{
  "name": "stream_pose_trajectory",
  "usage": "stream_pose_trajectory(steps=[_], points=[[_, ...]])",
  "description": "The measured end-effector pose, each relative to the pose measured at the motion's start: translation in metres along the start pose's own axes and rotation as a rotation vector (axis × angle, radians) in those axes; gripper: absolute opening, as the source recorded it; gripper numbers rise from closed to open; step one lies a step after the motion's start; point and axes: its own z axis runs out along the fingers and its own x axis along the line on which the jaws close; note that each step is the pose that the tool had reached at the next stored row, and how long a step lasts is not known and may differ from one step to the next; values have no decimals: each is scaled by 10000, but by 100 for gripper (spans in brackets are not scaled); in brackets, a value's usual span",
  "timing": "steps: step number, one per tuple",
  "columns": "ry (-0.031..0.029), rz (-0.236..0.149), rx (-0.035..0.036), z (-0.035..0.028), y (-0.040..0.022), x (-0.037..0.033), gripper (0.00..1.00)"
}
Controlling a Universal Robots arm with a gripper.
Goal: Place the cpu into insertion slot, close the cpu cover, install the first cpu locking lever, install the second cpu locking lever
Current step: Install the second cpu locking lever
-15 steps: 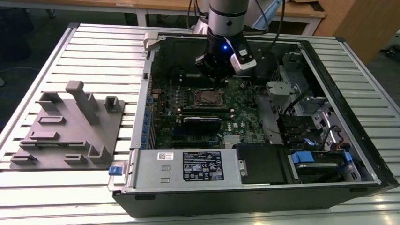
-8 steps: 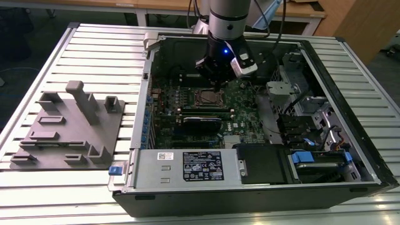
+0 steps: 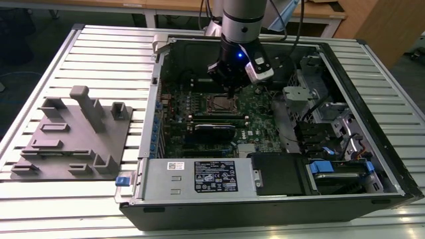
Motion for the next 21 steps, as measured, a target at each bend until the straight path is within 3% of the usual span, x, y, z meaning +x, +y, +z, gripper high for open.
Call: stream_pose_trajectory(steps=[21], points=[[0, 0, 1, -22, -35, -2, 11]])
